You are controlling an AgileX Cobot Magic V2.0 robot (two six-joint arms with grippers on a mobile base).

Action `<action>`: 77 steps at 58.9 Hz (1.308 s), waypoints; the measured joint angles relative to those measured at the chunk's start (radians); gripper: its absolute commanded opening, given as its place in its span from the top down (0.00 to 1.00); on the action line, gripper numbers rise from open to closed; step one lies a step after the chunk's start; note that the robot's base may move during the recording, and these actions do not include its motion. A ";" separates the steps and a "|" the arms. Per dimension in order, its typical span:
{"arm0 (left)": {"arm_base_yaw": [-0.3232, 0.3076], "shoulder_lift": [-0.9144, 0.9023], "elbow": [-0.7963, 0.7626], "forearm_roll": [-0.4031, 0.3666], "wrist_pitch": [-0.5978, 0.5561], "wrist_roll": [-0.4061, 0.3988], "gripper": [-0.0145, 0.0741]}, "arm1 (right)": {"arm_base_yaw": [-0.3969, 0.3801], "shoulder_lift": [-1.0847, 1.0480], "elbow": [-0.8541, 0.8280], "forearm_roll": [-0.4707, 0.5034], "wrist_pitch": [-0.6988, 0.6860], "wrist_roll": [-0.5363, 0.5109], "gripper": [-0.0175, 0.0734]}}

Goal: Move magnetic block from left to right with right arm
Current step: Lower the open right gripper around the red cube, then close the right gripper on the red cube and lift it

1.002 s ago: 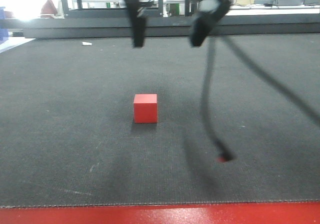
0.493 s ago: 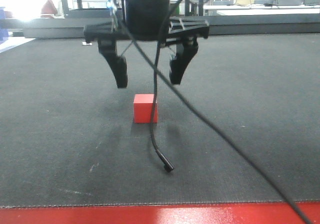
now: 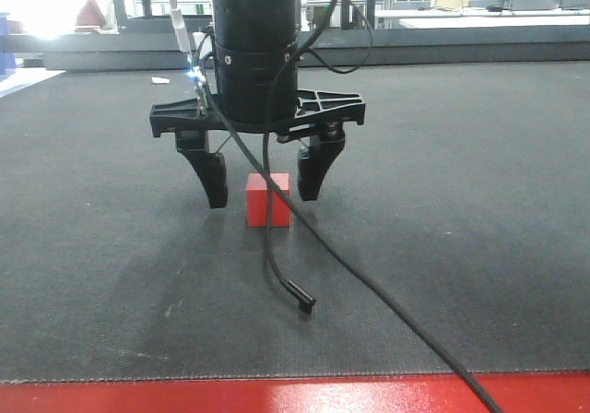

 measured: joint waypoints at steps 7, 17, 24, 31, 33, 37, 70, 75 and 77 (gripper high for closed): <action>0.000 0.000 0.000 0.000 0.000 0.000 0.97 | 0.000 0.000 0.000 0.000 0.000 0.000 0.50; 0.000 0.000 0.000 0.000 0.000 0.000 0.97 | -0.002 0.000 -0.004 0.002 0.009 0.002 0.60; 0.000 0.000 0.000 0.000 0.000 0.000 0.97 | -0.004 -0.002 -0.006 0.002 0.023 -0.018 0.60; 0.000 0.000 0.000 0.000 0.000 0.000 0.97 | -0.010 -0.028 -0.006 0.008 0.023 -0.078 0.60; 0.000 0.000 0.000 0.000 0.000 0.000 0.97 | -0.015 -0.040 -0.006 0.013 0.023 -0.100 0.60; 0.000 0.000 0.000 0.000 0.000 0.000 0.97 | -0.027 -0.078 -0.006 0.016 0.023 -0.151 0.60; 0.000 0.000 0.000 0.000 0.000 0.000 0.97 | -0.243 -0.611 0.524 0.050 -0.324 -0.394 0.60; 0.000 0.000 0.000 0.000 0.000 0.000 0.97 | -0.287 -0.711 0.667 0.050 -0.394 -0.402 0.60; 0.000 0.000 0.000 0.000 0.000 0.000 0.97 | -0.299 -0.755 0.712 0.050 -0.422 -0.408 0.60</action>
